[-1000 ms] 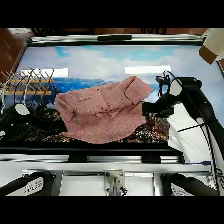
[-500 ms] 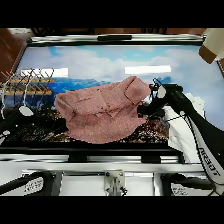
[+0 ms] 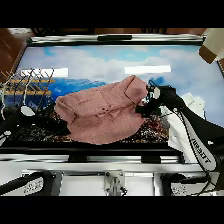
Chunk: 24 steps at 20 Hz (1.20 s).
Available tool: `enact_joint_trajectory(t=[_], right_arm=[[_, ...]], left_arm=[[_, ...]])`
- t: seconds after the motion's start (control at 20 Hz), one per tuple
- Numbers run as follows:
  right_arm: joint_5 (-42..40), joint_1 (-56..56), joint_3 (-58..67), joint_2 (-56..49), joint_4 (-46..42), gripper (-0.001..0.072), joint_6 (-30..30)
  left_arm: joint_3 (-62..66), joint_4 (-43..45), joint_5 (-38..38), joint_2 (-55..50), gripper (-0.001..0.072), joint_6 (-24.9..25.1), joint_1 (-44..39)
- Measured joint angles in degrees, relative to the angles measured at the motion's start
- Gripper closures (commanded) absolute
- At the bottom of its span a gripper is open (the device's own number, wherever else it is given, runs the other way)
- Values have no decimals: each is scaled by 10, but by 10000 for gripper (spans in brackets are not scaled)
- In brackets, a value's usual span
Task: Fold the shirts.
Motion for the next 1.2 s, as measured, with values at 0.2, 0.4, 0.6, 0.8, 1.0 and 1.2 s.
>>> enact_joint_trajectory(t=[0.2,0.4,0.6,0.8,1.0,1.2], right_arm=[[23,-14,103,2,-131,656,-10],[20,-47,203,3,-220,657,-13],[33,-70,240,3,-245,311,-14],[94,-77,253,14,-250,248,-34],[177,-80,252,55,-220,244,-53],[217,-78,167,125,-102,20,-57]], left_arm=[[1,-70,-23,0,681,19,-103],[13,-200,43,-1,680,29,-277],[30,-292,174,-3,323,26,-417],[57,-297,170,-3,112,21,-399],[115,-177,40,-1,112,3,-246],[139,-63,-41,-12,109,9,-132]])
